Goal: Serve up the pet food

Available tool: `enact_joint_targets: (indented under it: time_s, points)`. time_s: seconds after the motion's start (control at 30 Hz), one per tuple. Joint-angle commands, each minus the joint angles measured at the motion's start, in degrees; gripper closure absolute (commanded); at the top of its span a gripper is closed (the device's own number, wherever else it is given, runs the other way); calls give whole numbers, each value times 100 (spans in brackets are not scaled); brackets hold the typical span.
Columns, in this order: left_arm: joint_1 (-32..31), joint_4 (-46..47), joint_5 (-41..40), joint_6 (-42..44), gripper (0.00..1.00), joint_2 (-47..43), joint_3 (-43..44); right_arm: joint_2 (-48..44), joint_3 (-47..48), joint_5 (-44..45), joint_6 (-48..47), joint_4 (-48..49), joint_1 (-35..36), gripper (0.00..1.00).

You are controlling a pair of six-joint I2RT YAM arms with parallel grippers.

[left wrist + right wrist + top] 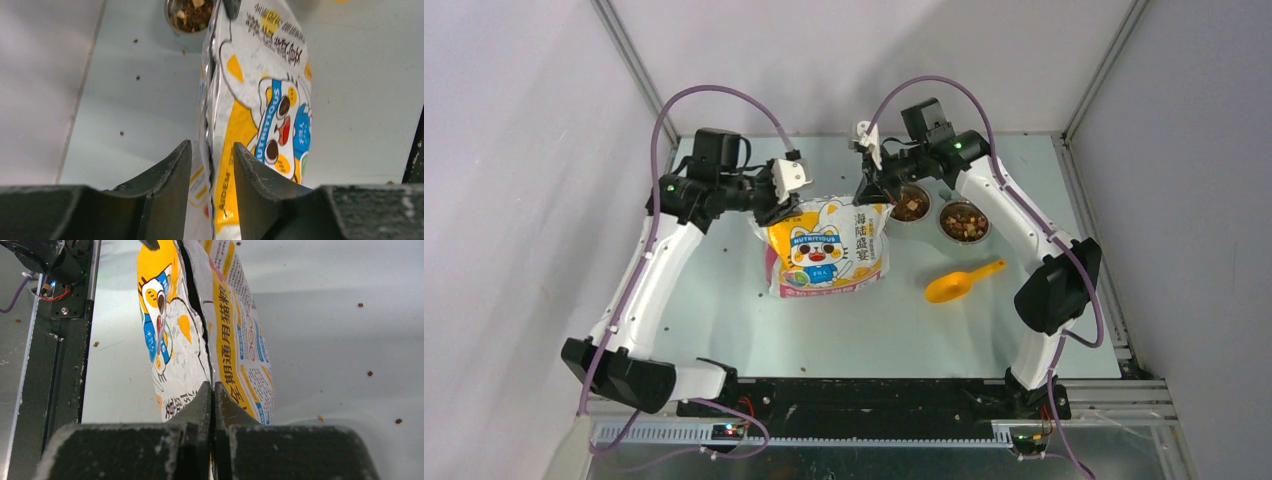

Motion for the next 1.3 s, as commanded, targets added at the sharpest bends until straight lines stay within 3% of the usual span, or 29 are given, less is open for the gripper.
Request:
enact_joint_targets:
  time_s: [0.0,0.2,0.43,0.67,0.8,0.87,1.03,1.27]
  points:
    - [-348,680,92,-279,56,136,-52,-448,123,-71,-2,708,-87,100]
    - [-444,508,12,-247,64,422,66,-528,63,-57,-98,653,-115,100]
    - [-290,-138,-170,-32,99,389,229,-708,-8,-87,-242,561,-259,100]
    - [-91,777,133,-891,100,-57,-223,-919,-594,-599,272,1185,-460,100]
    - [-276,1017,408,-1284,100,18,-118,-705,-657,-864,562,1614,-284,74]
    - [-326,1077,464,-1368,100,76,-86,-532,-595,-913,668,1774,-153,68]
    - [-337,1110,486,-1427,100,158,-76,12,-252,-1012,947,1825,57,66]
    - [-337,1251,449,-1525,100,102,-167,83,-148,-977,923,1626,78,67]
